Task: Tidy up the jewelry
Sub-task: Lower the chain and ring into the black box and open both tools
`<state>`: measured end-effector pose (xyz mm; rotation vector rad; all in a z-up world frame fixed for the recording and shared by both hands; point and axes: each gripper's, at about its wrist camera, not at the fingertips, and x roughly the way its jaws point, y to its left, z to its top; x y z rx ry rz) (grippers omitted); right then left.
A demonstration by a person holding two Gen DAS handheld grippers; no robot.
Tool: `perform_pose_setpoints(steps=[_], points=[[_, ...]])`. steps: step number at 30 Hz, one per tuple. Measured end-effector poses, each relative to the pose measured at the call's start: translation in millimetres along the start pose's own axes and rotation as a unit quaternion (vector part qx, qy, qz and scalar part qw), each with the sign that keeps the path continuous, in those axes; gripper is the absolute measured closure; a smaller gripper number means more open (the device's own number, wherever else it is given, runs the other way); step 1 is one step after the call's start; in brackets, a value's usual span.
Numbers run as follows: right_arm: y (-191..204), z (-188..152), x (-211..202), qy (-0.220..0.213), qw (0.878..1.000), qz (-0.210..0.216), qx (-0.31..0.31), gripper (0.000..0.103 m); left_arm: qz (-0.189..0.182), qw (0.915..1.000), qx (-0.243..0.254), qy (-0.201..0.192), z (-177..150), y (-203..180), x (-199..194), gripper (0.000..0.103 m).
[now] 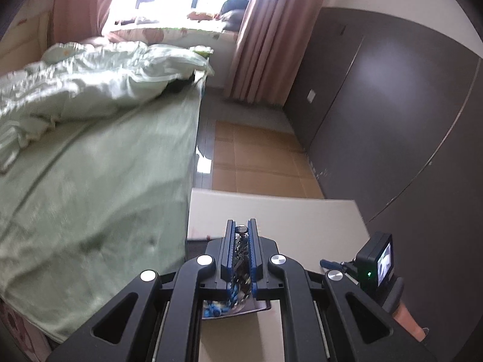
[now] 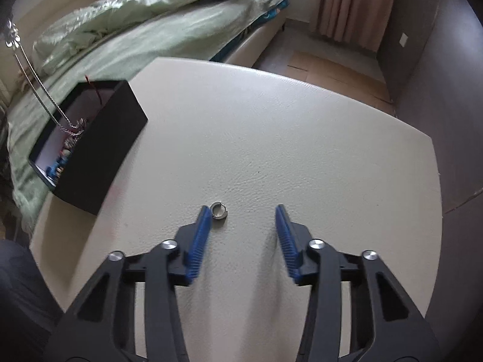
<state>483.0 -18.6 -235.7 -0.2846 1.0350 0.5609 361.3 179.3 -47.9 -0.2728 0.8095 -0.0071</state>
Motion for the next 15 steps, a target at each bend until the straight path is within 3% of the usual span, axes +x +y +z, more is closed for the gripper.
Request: perform_pose_setpoints(steps=[5, 9, 10, 12, 13, 15], points=[[9.1, 4.9, 3.9, -0.007, 1.0, 0.007, -0.015, 0.07, 0.003, 0.9996, -0.017, 0.022, -17.8, 11.0, 30.5, 0.096], [17.4, 6.6, 5.1, -0.007, 0.999, 0.015, -0.03, 0.089, 0.006, 0.9994, -0.025, 0.024, -28.2, 15.6, 45.1, 0.096], [19.1, 7.0, 5.4, -0.005, 0.999, 0.021, -0.034, 0.089, 0.004, 0.9992, -0.03, 0.024, -31.5, 17.1, 48.3, 0.093], [18.7, 8.3, 5.1, -0.002, 0.999, 0.021, -0.031, 0.09, 0.003, 0.9991, -0.037, 0.021, -34.3, 19.3, 51.2, 0.061], [17.4, 8.9, 4.7, 0.0, 0.999, 0.024, -0.025, 0.09, 0.004, 0.9991, -0.04, 0.014, -35.7, 19.8, 50.1, 0.037], [16.3, 11.3, 2.0, -0.002, 1.0, 0.026, -0.016, 0.09, -0.003, 0.9988, -0.045, -0.017, -42.6, 20.6, 42.8, 0.033]])
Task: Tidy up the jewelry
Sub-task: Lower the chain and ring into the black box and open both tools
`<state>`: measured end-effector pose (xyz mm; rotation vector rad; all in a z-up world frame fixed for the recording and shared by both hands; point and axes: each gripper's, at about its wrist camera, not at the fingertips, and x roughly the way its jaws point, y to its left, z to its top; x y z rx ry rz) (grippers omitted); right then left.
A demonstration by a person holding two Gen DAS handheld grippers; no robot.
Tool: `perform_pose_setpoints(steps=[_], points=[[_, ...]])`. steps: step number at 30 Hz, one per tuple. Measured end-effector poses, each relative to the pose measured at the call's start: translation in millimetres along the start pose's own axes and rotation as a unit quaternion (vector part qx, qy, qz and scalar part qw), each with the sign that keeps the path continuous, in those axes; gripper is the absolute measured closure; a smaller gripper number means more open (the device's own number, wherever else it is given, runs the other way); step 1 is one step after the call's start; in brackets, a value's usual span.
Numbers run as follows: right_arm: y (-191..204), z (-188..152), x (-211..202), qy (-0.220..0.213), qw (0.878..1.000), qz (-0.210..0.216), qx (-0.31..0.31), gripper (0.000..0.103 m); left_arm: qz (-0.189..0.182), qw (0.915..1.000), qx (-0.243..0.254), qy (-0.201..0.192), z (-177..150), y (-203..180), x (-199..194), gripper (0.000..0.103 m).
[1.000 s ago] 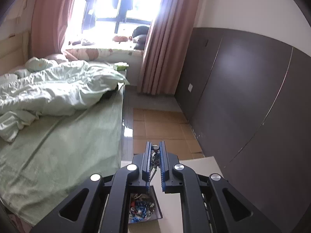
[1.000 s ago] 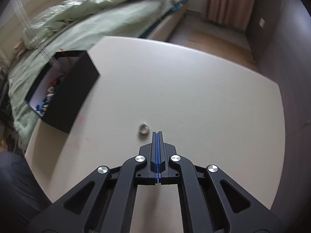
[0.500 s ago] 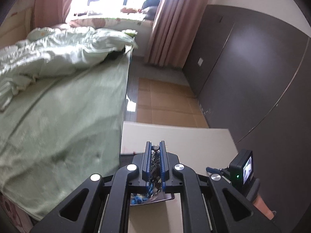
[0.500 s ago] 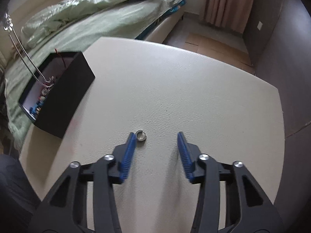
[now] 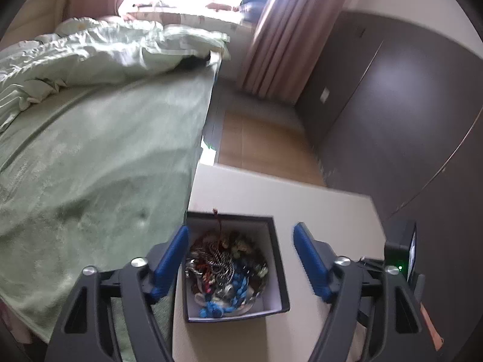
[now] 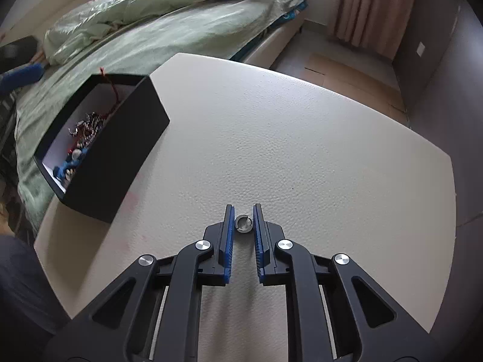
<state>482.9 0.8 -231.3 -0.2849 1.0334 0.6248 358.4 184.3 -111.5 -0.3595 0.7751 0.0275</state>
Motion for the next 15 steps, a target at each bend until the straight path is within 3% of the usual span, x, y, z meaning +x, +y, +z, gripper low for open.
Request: perform_pose_setpoints(steps=[7, 15], points=[[7.9, 18.1, -37.2, -0.059, 0.997, 0.024, 0.031, 0.09, 0.002, 0.9992, -0.036, -0.017, -7.5, 18.2, -10.5, 0.033], [48.1, 40.3, -72.3, -0.118, 0.987, 0.102, 0.032, 0.09, 0.012, 0.9988, -0.04, -0.027, -13.4, 34.2, -23.5, 0.036]])
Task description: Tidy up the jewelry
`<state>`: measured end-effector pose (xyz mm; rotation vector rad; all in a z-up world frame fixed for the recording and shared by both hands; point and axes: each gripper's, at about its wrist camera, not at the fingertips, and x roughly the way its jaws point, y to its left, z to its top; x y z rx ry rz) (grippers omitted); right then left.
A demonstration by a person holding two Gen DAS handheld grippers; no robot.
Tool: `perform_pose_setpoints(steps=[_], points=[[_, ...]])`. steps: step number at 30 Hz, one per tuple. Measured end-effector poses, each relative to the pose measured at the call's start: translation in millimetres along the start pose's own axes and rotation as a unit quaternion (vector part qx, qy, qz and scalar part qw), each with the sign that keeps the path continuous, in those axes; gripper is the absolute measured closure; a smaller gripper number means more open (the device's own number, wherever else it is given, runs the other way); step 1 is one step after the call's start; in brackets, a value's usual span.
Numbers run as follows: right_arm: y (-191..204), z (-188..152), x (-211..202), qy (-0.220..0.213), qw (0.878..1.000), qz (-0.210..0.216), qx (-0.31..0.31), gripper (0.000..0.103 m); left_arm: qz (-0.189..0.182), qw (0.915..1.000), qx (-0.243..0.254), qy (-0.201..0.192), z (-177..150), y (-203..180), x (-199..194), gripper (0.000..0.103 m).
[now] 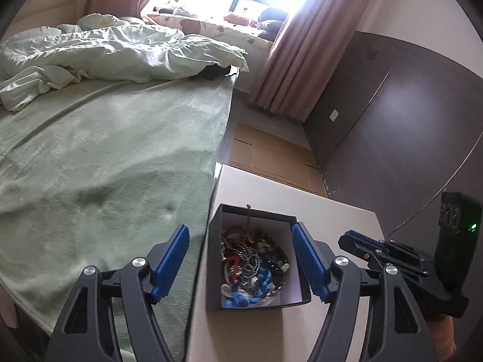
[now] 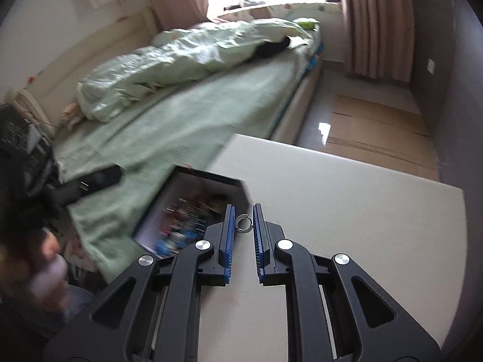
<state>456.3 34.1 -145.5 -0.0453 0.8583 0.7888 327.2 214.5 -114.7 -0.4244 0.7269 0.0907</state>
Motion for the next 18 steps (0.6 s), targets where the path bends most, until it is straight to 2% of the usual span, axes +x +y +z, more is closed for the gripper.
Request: perform_pose_setpoints(steps=[5, 8, 9, 11, 13, 16, 18], points=[[22.7, 8.8, 7.1, -0.005, 1.0, 0.027, 0.008, 0.09, 0.003, 1.0, 0.007, 0.002, -3.9, 8.5, -4.8, 0.039], [24.9, 14.9, 14.2, -0.005, 0.999, 0.031, 0.034, 0.087, 0.005, 1.0, 0.005, 0.0, -6.4, 12.2, -8.4, 0.039], [22.8, 15.9, 16.2, -0.002, 0.998, 0.044, 0.044, 0.066, 0.007, 1.0, 0.003, -0.001, -7.0, 13.8, -9.8, 0.039], [19.1, 17.1, 11.6, -0.009, 0.997, 0.05, 0.064, 0.035, 0.005, 1.0, -0.005, -0.003, -8.0, 16.4, -12.6, 0.039], [16.3, 16.7, -0.2, -0.026, 0.996, 0.043, 0.073, 0.035, 0.003, 1.0, -0.008, -0.003, -8.9, 16.5, -15.5, 0.039], [11.6, 14.9, -10.6, -0.023, 0.996, 0.041, 0.081, 0.035, -0.001, 0.9999, -0.007, -0.008, -9.4, 12.2, -21.5, 0.037], [11.0, 11.9, -23.5, -0.022, 0.996, 0.023, 0.078, 0.035, 0.0, 0.9999, -0.001, -0.012, -10.2, 7.0, -26.4, 0.037]])
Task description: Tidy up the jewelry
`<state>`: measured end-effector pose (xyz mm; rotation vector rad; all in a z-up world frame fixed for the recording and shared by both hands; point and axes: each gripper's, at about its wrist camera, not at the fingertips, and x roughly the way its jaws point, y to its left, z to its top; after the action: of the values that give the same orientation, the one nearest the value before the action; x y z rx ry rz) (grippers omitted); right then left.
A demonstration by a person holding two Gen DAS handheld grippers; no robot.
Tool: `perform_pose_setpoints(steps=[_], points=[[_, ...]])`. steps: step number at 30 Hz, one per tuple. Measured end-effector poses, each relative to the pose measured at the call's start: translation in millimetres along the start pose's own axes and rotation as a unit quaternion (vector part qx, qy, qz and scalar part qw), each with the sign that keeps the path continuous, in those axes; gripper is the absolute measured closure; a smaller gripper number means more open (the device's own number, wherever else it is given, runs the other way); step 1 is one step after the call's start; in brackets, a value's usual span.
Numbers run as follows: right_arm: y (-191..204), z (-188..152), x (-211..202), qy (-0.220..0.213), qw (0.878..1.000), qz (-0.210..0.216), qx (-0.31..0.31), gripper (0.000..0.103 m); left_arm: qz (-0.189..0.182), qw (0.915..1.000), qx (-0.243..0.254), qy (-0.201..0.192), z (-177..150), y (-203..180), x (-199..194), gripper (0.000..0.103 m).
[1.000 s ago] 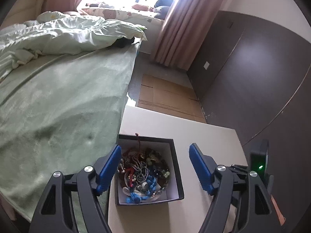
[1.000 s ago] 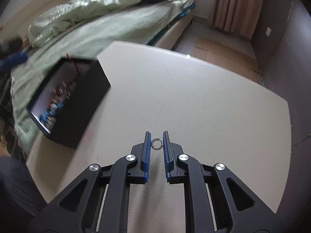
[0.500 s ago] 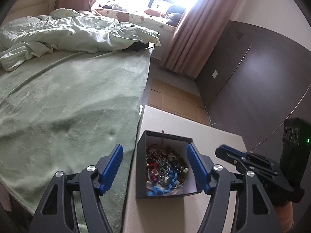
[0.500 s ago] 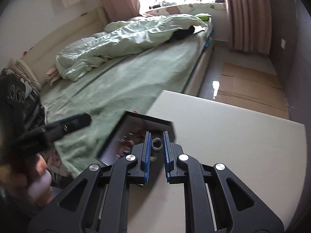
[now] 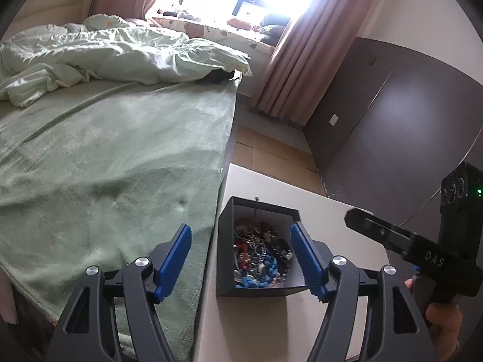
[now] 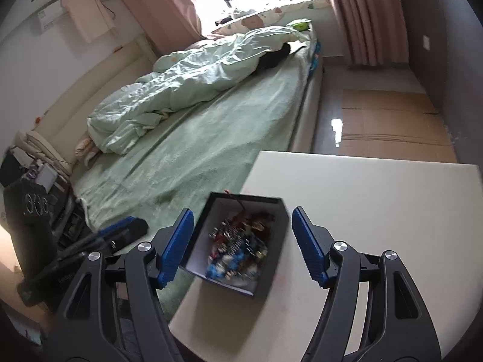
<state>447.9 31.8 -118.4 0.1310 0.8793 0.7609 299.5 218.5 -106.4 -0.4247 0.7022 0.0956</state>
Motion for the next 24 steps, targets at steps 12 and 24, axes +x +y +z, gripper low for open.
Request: perform_pose_setpoints(steps=[12, 24], points=[[-10.7, -56.7, -91.1, -0.013, 0.997, -0.059, 0.04, 0.013, -0.002, 0.9977, 0.052, -0.043, -19.8, -47.9, -49.5, 0.009], [-4.4, -120.3, -171.0, -0.054, 0.99, -0.116, 0.062, 0.005, -0.007, 0.9963, 0.081, -0.026, -56.7, -80.8, -74.3, 0.009]])
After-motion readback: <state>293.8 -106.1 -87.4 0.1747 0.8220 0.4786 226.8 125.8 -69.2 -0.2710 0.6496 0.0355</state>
